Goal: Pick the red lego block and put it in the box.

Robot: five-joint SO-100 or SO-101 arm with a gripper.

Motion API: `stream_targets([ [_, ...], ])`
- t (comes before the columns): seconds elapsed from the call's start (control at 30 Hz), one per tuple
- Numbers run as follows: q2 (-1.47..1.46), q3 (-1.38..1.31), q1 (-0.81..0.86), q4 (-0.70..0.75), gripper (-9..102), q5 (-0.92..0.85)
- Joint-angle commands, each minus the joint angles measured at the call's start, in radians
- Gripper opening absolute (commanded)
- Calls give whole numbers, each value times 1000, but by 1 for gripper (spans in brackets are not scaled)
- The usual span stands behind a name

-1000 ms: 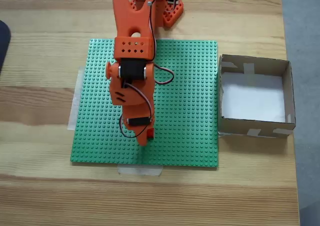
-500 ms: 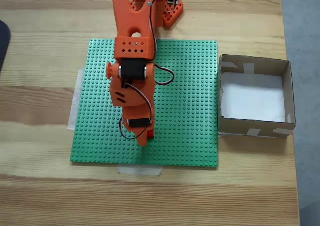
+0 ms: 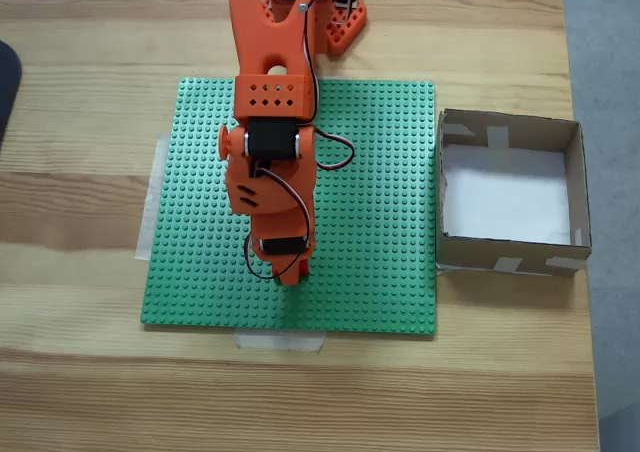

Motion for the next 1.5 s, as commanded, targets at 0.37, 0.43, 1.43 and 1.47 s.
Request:
stream_targets([
  [0.37,12,-11,-2,-31,7,-28],
  [0.43,15,-9,0,-31,6,-25],
  [1.43,224,-144,-25,184,3,66],
  [1.47,235,-149,-32,195,3,66],
])
